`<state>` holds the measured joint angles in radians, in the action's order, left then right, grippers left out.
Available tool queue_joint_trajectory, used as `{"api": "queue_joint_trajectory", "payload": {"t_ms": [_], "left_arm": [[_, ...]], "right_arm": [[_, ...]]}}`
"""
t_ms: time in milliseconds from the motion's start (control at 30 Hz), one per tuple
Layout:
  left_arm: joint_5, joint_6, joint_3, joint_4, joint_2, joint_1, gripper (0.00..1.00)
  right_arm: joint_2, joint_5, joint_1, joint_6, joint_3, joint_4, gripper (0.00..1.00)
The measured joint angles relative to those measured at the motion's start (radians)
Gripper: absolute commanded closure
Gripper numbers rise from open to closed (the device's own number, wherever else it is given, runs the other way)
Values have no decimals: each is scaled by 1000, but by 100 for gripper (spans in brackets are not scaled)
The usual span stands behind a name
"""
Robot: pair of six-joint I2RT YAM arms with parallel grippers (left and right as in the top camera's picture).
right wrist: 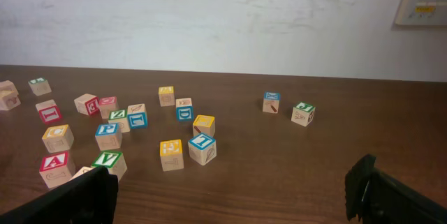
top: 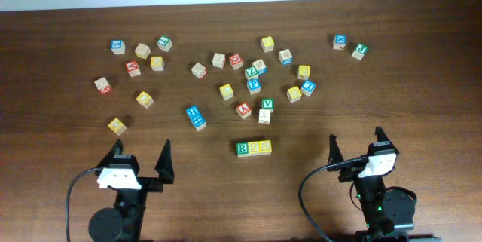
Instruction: Spell out RSS
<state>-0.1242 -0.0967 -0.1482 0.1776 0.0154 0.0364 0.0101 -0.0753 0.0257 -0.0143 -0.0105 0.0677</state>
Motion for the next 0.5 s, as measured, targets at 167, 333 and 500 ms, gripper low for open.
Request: {"api": "queue_joint_trajectory", "payload": {"t_ms": [167, 333, 500], "left_arm": [[2, 1, 96, -243, -3, 39, 1], [73, 3, 137, -165, -5, 50, 1], [125, 38, 137, -102, -5, 52, 1]], "right_arm": [[0, 0, 0, 0, 0, 0, 2], [0, 0, 0, 0, 0, 0, 2], [0, 0, 0, 0, 0, 0, 2]]}}
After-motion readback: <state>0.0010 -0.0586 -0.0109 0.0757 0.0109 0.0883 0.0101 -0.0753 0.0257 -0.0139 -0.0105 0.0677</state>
